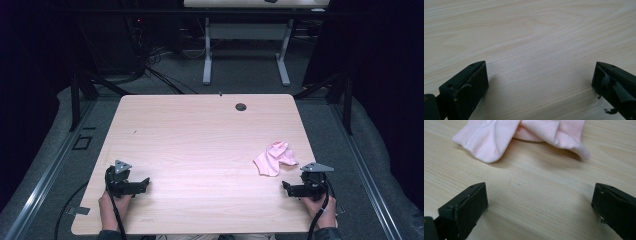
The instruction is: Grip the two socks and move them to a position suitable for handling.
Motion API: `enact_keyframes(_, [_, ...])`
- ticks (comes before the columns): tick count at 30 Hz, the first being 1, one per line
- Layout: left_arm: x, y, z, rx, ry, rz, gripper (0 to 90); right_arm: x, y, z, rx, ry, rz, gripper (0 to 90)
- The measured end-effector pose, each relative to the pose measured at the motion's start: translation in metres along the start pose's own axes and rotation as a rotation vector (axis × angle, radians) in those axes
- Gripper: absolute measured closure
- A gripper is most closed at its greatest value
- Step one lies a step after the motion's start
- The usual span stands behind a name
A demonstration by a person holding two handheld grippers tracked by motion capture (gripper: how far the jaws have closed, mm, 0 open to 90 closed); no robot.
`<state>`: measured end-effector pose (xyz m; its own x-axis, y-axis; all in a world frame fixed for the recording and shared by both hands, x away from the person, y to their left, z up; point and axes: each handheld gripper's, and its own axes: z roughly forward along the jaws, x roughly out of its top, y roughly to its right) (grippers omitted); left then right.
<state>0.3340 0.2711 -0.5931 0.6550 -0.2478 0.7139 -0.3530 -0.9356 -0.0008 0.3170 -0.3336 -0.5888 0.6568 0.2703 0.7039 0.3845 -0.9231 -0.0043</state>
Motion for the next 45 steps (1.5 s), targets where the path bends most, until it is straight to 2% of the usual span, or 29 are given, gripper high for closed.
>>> enact_keyframes(15, [0.0, 0.0, 0.0, 0.002, -0.001, 0.0, 0.5, 0.002, -0.001, 0.001, -0.007, -0.009, 0.007, 0.0])
enact_keyframes(19, [0.001, 0.001, 0.0, 0.001, -0.005, -0.004, 0.5, 0.004, 0.001, 0.001, -0.005, -0.027, 0.007, 0.0])
enact_keyframes(22, [0.001, 0.0, 0.001, 0.001, -0.002, -0.003, 0.5, 0.005, 0.003, -0.001, 0.008, -0.021, 0.038, 0.0])
enact_keyframes(27, [0.001, 0.0, 0.001, 0.0, -0.003, -0.003, 0.5, 0.01, 0.004, -0.012, 0.008, 0.006, 0.048, 0.0])
enact_keyframes(30, [0.001, 0.001, 0.001, 0.002, -0.001, -0.003, 0.6, 0.024, 0.001, -0.029, -0.005, 0.046, 0.027, 0.6])
enact_keyframes(31, [0.001, 0.001, 0.001, 0.002, -0.001, -0.003, 0.6, 0.024, 0.001, -0.029, -0.005, 0.046, 0.027, 0.6])
enact_keyframes(34, [0.001, 0.001, 0.001, 0.002, 0.0, -0.003, 0.6, 0.043, -0.007, -0.037, -0.002, 0.067, -0.013, 4.0])
enact_keyframes(35, [0.001, 0.001, 0.001, 0.002, 0.0, -0.003, 0.6, 0.043, -0.007, -0.037, -0.002, 0.067, -0.013, 4.0])
enact_keyframes(36, [0.001, 0.001, 0.001, 0.001, -0.001, -0.003, 0.6, 0.052, -0.011, -0.037, 0.003, 0.074, -0.047, 10.5])
enact_keyframes(37, [0.001, 0.001, 0.001, 0.001, -0.001, -0.003, 0.6, 0.052, -0.011, -0.037, 0.003, 0.074, -0.047, 10.5])
enact_keyframes(38, [0.001, 0.001, 0.001, 0.001, -0.001, -0.003, 0.6, 0.057, -0.014, -0.035, 0.01, 0.069, -0.065, 10.9])
enact_keyframes(39, [0.001, 0.001, 0.001, 0.001, -0.001, -0.003, 0.6, 0.066, -0.019, -0.031, 0.007, 0.066, -0.096, 15.3])
enact_keyframes(41, [0.001, 0.001, 0.001, 0.001, -0.001, -0.003, 0.6, 0.07, -0.022, -0.027, 0.005, 0.064, -0.11, 15.5])
enact_keyframes(42, [0.001, 0.001, 0.001, 0.001, -0.001, -0.004, 0.6, 0.077, -0.026, -0.021, 0.004, 0.049, -0.131, 20.0])
enact_keyframes(43, [0.001, 0.001, 0.001, 0.001, -0.003, -0.004, 0.6, 0.077, -0.026, -0.021, 0.004, 0.049, -0.131, 20.0])
enact_keyframes(45, [0.001, 0.0, 0.001, 0.001, -0.001, -0.003, 0.6, 0.088, -0.028, -0.01, 0.036, 0.043, -0.124, 26.4])
